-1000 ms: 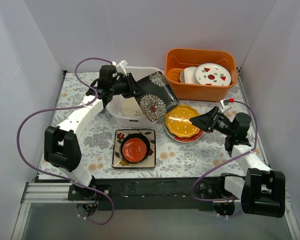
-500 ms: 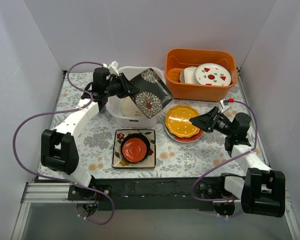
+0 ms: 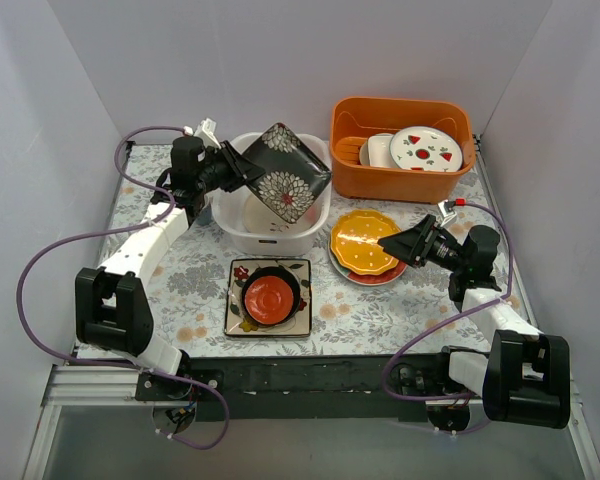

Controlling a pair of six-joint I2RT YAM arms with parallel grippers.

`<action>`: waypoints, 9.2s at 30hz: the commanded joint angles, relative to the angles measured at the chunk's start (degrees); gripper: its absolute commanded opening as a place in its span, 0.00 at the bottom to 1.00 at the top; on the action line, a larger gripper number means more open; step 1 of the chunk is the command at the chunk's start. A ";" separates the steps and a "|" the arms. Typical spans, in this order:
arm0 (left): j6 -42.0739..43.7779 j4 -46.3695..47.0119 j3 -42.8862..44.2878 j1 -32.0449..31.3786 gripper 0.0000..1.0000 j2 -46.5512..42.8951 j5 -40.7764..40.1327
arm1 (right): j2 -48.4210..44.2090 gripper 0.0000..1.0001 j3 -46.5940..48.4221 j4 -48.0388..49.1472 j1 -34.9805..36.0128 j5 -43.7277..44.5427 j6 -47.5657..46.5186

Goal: Place the plates into the plastic bin on the countertop
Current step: Place the plate in the plastic bin, then pick up the plate at the center of the board.

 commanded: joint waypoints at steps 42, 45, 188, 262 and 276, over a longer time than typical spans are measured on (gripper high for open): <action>-6.33 7.26 5.00 0.47 0.00 6.49 -12.95 | 2.77 0.93 -0.40 4.38 -0.91 -1.83 -0.41; -5.80 7.00 5.26 0.03 0.00 6.84 -13.39 | 2.68 0.93 -0.67 4.56 -0.91 -1.83 -0.41; 14.68 -42.23 26.71 -18.16 0.84 12.48 -43.71 | -0.31 0.93 10.58 -32.17 -1.62 12.76 -26.87; 18.54 -24.20 15.90 -20.09 0.88 -1.15 -22.09 | 22.54 0.51 10.06 -29.45 4.45 38.25 -32.84; 18.37 -24.03 15.55 -20.09 0.88 -2.12 -22.00 | 25.62 0.26 9.70 -28.66 4.45 39.83 -33.37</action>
